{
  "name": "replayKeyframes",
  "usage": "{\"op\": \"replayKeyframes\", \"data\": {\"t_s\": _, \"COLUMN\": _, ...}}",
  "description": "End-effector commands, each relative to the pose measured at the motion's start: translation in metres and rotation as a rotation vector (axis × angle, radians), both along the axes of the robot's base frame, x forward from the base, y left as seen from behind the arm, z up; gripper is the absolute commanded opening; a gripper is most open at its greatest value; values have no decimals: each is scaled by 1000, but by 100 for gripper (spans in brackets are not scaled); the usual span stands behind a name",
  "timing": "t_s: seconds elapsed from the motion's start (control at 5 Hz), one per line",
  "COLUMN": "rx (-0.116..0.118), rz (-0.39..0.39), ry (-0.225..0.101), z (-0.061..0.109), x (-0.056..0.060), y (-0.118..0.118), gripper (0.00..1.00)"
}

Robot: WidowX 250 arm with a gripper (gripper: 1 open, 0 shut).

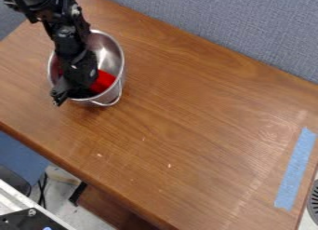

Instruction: Put the red object in the metal pot

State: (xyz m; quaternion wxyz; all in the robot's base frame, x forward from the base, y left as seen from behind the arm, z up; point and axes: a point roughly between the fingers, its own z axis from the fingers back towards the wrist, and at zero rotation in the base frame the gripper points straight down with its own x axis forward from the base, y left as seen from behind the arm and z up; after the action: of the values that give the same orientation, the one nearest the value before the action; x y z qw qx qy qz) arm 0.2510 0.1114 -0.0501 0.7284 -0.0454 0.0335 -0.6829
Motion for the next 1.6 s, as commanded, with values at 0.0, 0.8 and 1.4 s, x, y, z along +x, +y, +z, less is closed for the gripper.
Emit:
{"op": "replayKeyframes", "data": {"t_s": 0.0, "rx": -8, "rz": 59, "ry": 9, "z": 5, "x": 17, "y": -18, "gripper": 0}}
{"op": "replayKeyframes", "data": {"t_s": 0.8, "rx": -21, "rz": -23, "ry": -17, "z": 10, "x": -23, "y": -12, "gripper": 0}}
{"op": "replayKeyframes", "data": {"t_s": 1.4, "rx": -19, "rz": -16, "ry": -40, "z": 65, "x": -4, "y": 48, "gripper": 0}}
